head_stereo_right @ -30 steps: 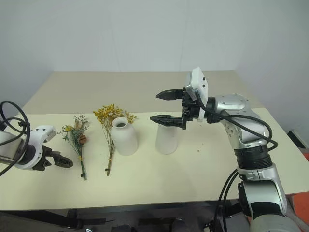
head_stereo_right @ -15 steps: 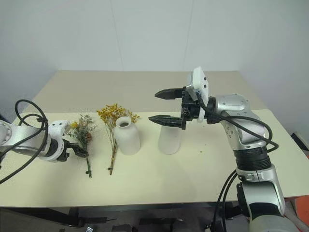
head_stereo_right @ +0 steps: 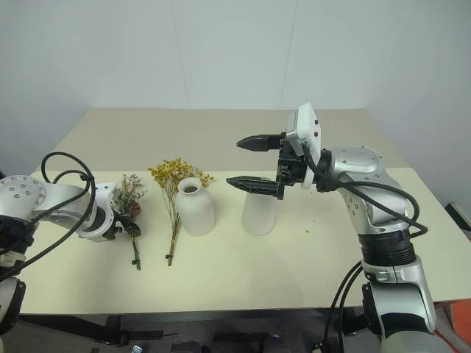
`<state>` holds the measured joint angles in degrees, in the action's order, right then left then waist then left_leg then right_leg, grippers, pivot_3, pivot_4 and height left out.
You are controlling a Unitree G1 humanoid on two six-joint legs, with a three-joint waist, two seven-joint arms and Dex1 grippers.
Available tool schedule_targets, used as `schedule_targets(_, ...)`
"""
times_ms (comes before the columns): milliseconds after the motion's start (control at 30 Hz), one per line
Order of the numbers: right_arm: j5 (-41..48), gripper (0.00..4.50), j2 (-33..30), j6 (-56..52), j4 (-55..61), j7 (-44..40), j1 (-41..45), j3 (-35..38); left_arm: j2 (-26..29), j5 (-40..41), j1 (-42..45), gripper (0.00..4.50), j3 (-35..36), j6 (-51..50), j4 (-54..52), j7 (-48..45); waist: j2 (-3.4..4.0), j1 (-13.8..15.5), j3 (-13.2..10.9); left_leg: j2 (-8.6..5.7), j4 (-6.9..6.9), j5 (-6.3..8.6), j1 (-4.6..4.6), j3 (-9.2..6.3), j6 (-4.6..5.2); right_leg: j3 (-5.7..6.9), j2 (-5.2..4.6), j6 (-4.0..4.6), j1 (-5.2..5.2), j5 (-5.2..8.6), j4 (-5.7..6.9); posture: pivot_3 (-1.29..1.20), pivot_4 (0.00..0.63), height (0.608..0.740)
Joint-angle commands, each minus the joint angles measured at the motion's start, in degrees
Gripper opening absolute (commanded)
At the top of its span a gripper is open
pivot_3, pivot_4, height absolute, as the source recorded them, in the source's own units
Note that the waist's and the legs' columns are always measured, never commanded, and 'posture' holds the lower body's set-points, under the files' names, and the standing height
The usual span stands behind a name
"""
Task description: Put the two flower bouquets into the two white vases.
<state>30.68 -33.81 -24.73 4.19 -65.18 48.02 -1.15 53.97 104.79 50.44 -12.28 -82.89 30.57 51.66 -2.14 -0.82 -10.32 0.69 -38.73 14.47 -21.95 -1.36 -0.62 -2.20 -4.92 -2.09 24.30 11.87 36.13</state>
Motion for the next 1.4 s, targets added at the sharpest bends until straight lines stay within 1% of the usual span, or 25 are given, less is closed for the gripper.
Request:
schedule_targets(33, 1.8, 4.5, -0.8, -0.7, 2.5, 0.6, -0.3, 2.4, -2.2, -3.9, 0.7, 2.42, 2.2, -2.5, 2.4, -1.7, 0.02, 0.1, 0.0, 0.0, 0.0, 0.0, 0.04, 0.0, 0.0, 0.0, 0.0, 0.0, -0.04, 0.0, 0.01, 0.0, 0.15, 0.74)
schedule_targets(100, 1.9, 4.5, -1.0, -1.0, 2.9, 0.7, -0.6, 2.6, -3.1, -6.0, 1.3, 1.74, 3.6, -4.0, 2.8, -2.5, 0.02, 0.2, 0.0, 0.0, 0.0, 0.0, 0.07, -0.01, -0.01, 0.02, 0.0, 0.0, -0.09, 0.0, 0.01, 0.0, 0.15, 0.74)
schedule_targets(233, 2.2, 4.5, -1.6, -1.5, 3.4, 0.7, -1.1, 2.8, -4.4, -10.2, 2.3, 0.53, 7.0, -6.3, 2.8, -3.4, 0.02, 0.3, 0.0, -0.02, -0.01, 0.0, 0.03, -0.01, -0.01, 0.03, -0.02, -0.01, -0.08, 0.01, -0.02, 0.0, 0.15, 0.74)
schedule_targets(300, 2.3, 4.5, -2.0, -1.7, 3.4, 0.7, -1.3, 2.7, -4.7, -12.4, 2.2, 0.05, 9.0, -6.8, 1.8, -3.6, 0.02, 0.2, 0.0, -0.02, 0.0, -0.01, -0.01, -0.03, -0.01, 0.05, -0.02, -0.01, -0.04, 0.0, -0.02, 0.0, 0.15, 0.74)
schedule_targets(467, 1.0, 4.5, -3.3, -1.4, 3.0, 0.7, -1.8, 1.7, -4.4, -20.3, -0.2, 0.05, 13.6, -6.5, -7.3, -4.1, 0.0, 0.0, 0.0, -0.01, 0.0, -0.01, -0.09, -0.04, -0.02, 0.05, -0.02, -0.01, 0.02, 0.0, -0.03, 0.0, 0.15, 0.74)
schedule_targets(567, 1.1, 4.5, -4.1, -1.8, 2.9, 0.2, -2.1, 1.4, -3.5, -25.4, -1.8, 0.05, 16.1, -6.4, -13.7, -6.8, 0.0, -0.1, 0.0, -0.01, 0.02, -0.02, -0.15, -0.04, -0.04, 0.04, -0.02, -0.01, 0.1, 0.0, -0.05, 0.0, 0.15, 0.74)
schedule_targets(600, 1.0, 4.5, -4.2, -1.9, 2.8, 0.1, -2.2, 1.3, -3.3, -27.1, -2.1, 0.05, 17.2, -5.6, -15.6, -8.5, 0.0, -0.1, 0.0, -0.01, 0.02, -0.02, -0.16, -0.04, -0.05, 0.04, -0.02, -0.01, 0.1, 0.0, -0.04, 0.0, 0.15, 0.74)
schedule_targets(733, 0.9, 4.5, -4.8, -2.0, 2.5, -0.2, -2.6, 1.1, -1.3, -34.8, -2.8, 0.05, 17.7, -3.0, -24.7, -18.1, -0.01, -0.1, 0.0, -0.01, 0.02, -0.03, -0.16, -0.03, -0.07, 0.04, -0.02, -0.01, 0.1, 0.0, -0.05, 0.0, 0.15, 0.74)
schedule_targets(933, 0.7, 4.5, -6.0, -2.4, 3.2, -0.2, -3.4, 1.2, 0.0, -45.6, -2.7, 0.05, 22.5, 12.0, -36.5, -33.2, -0.02, 0.0, 0.0, 0.0, 0.04, -0.05, -0.22, -0.03, -0.11, 0.08, -0.02, -0.01, 0.1, 0.0, -0.12, 0.0, 0.15, 0.74)
schedule_targets(1100, 1.0, 4.5, -6.6, -2.8, 3.9, 0.3, -3.8, 1.3, -4.7, -50.2, -1.3, 0.05, 26.4, 25.3, -41.1, -44.3, -0.02, 0.1, 0.0, 0.01, 0.03, -0.05, -0.22, -0.02, -0.11, 0.09, -0.02, -0.02, 0.07, 0.0, -0.15, 0.0, 0.15, 0.74)
schedule_targets(1167, 1.1, 4.5, -6.8, -3.1, 4.3, 0.6, -4.0, 1.4, -6.7, -49.9, 0.1, 0.05, 27.0, 27.9, -40.8, -49.8, -0.03, 0.1, 0.0, 0.01, 0.02, -0.05, -0.24, -0.03, -0.1, 0.1, -0.02, -0.02, 0.06, -0.01, -0.16, 0.0, 0.15, 0.74)
schedule_targets(1267, 1.4, 4.5, -7.2, -4.1, 4.9, 0.9, -4.4, 1.6, -10.5, -46.9, 1.0, 0.05, 29.0, 31.0, -39.4, -59.1, -0.03, 0.1, 0.0, 0.01, 0.01, -0.05, -0.26, -0.03, -0.1, 0.11, -0.02, -0.03, 0.06, -0.01, -0.17, 0.0, 0.15, 0.74)
schedule_targets(1333, 1.5, 4.5, -7.6, -5.2, 5.3, 1.2, -4.5, 1.5, -11.4, -47.2, 1.3, 0.05, 28.0, 32.4, -38.6, -65.7, -0.03, -0.1, 0.0, 0.02, 0.01, -0.05, -0.28, -0.03, -0.09, 0.11, -0.02, -0.04, 0.06, -0.01, -0.18, 0.0, 0.15, 0.74)
schedule_targets(1400, 1.5, 4.5, -8.1, -6.9, 5.8, 1.8, -4.6, 1.3, -12.1, -49.4, 1.0, 0.05, 25.7, 35.4, -38.4, -73.5, -0.03, -0.3, 0.0, 0.02, 0.01, -0.04, -0.27, -0.02, -0.08, 0.1, -0.02, -0.04, 0.07, -0.01, -0.17, 0.0, 0.15, 0.74)
